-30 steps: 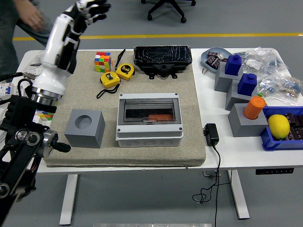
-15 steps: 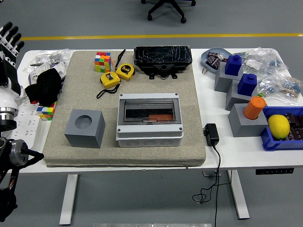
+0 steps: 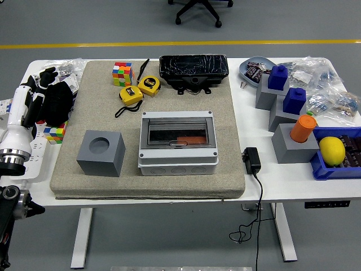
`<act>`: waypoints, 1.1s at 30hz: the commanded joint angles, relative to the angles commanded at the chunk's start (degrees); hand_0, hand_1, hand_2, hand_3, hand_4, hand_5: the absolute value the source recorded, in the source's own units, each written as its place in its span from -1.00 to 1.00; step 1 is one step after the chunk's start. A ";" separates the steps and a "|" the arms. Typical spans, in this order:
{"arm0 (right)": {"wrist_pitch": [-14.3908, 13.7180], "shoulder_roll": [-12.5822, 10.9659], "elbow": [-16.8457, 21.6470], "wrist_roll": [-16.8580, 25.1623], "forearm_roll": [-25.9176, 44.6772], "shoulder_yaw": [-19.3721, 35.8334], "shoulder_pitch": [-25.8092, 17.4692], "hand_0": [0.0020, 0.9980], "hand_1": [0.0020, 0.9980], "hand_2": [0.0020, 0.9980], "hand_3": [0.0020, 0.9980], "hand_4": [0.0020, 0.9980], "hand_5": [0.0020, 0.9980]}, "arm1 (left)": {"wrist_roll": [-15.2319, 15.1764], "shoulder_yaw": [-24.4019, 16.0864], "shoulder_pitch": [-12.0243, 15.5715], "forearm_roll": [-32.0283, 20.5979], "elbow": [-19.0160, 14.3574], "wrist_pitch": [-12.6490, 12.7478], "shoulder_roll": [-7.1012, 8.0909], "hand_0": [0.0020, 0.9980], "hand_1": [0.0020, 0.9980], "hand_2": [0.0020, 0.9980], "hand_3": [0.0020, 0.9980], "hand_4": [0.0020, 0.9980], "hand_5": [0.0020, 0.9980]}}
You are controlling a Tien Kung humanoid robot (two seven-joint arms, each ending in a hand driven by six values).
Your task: Fetch the battery,place it into the box,close the lid of the box
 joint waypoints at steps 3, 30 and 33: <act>1.08 0.25 0.00 -0.14 1.65 -1.73 -0.34 1.00 0.87 0.73 0.81 1.00 1.00 | -1.23 -0.71 0.11 -0.99 -0.89 1.25 -1.06 0.35 0.41 0.35 0.40 1.00 1.00; -0.63 0.84 0.00 -2.34 -8.98 2.96 -2.88 0.66 0.47 0.46 0.23 1.00 0.32 | -0.54 4.89 1.22 -2.77 -0.65 2.12 -4.67 0.22 0.30 0.26 0.34 1.00 1.00; 0.70 1.27 0.00 -0.78 -6.03 4.61 -3.09 0.66 0.47 0.46 0.23 1.00 0.32 | -0.61 5.73 1.42 -2.78 -0.64 2.38 -4.59 0.22 0.30 0.26 0.34 1.00 1.00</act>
